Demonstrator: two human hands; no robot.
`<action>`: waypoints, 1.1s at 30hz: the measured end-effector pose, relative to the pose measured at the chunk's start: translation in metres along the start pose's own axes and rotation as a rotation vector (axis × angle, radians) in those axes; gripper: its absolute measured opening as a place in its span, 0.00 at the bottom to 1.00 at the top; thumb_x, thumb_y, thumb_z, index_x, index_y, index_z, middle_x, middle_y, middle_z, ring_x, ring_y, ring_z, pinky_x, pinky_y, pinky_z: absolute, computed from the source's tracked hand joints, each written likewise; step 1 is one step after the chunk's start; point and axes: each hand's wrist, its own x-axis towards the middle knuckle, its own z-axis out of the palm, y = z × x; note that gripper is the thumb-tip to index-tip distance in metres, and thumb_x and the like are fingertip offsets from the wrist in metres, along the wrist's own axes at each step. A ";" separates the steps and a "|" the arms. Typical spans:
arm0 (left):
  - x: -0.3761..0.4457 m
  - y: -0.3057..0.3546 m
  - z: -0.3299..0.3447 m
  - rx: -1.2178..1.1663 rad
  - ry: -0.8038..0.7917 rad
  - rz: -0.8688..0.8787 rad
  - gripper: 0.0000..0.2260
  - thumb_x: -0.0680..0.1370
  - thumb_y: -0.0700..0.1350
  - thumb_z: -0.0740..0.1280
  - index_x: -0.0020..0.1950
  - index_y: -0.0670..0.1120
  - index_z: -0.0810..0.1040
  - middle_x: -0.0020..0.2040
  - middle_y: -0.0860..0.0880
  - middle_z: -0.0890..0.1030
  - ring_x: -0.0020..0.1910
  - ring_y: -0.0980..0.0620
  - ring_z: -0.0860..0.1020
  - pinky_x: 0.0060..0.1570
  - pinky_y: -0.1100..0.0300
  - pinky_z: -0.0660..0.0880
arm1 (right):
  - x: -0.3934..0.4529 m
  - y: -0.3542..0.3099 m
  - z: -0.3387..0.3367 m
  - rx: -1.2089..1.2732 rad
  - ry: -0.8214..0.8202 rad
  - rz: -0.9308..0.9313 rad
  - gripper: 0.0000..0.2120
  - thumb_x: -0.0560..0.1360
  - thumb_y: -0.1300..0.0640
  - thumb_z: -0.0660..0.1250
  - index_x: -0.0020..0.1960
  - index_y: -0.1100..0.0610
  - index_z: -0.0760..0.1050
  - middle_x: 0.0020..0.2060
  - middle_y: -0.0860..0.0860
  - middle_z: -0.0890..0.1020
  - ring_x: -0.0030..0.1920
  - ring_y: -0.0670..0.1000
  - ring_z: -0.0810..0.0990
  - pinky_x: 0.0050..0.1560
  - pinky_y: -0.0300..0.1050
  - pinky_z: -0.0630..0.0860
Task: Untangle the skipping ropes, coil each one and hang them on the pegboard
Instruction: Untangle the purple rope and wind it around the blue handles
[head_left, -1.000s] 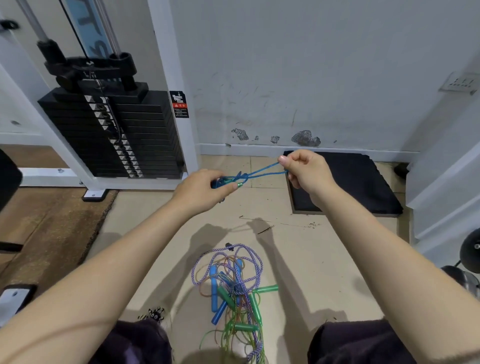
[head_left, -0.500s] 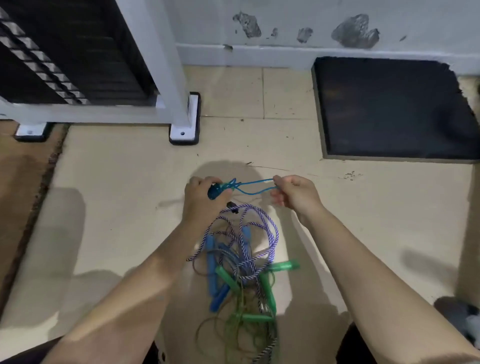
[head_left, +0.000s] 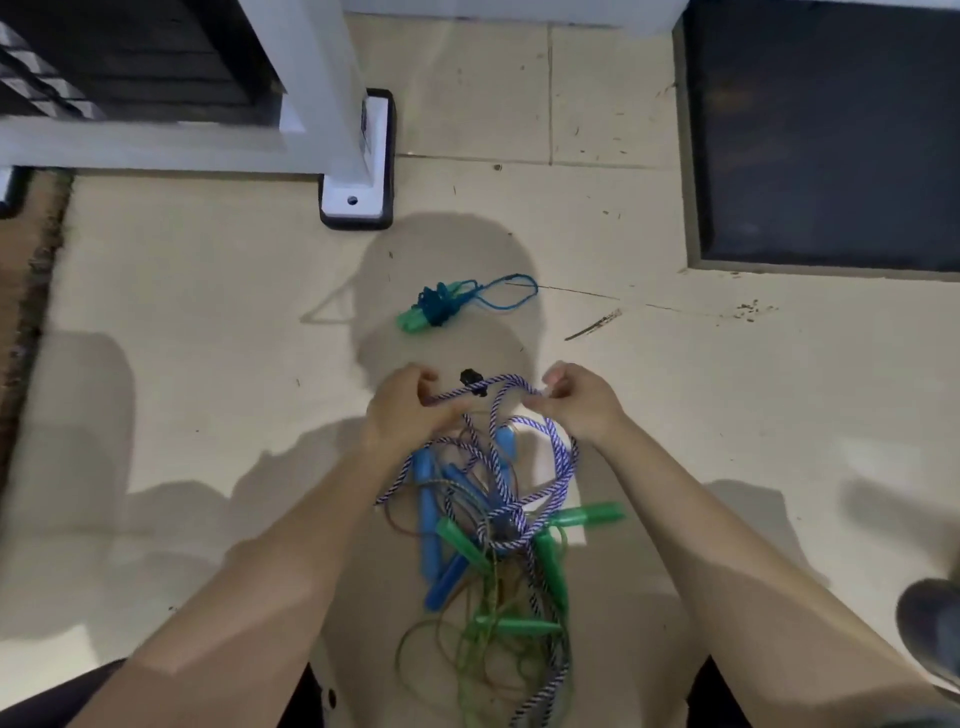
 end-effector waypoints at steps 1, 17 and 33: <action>-0.004 0.000 0.006 0.021 -0.057 -0.011 0.32 0.63 0.68 0.76 0.59 0.51 0.76 0.51 0.53 0.78 0.51 0.53 0.78 0.52 0.57 0.73 | -0.002 0.005 0.007 0.004 -0.015 0.014 0.14 0.69 0.54 0.77 0.46 0.57 0.73 0.36 0.50 0.77 0.38 0.51 0.75 0.46 0.47 0.72; -0.095 0.063 -0.047 -0.262 -0.345 0.163 0.10 0.71 0.42 0.78 0.49 0.41 0.82 0.44 0.42 0.86 0.42 0.52 0.81 0.48 0.59 0.76 | -0.106 -0.042 -0.031 0.321 -0.314 -0.176 0.14 0.75 0.59 0.71 0.49 0.72 0.77 0.30 0.54 0.74 0.31 0.50 0.73 0.35 0.40 0.73; -0.400 0.219 -0.232 -0.532 0.100 0.822 0.05 0.75 0.41 0.74 0.42 0.48 0.80 0.35 0.49 0.84 0.34 0.55 0.81 0.38 0.67 0.74 | -0.432 -0.182 -0.155 0.215 -0.357 -0.720 0.08 0.79 0.60 0.67 0.41 0.56 0.78 0.31 0.51 0.77 0.31 0.49 0.76 0.36 0.39 0.76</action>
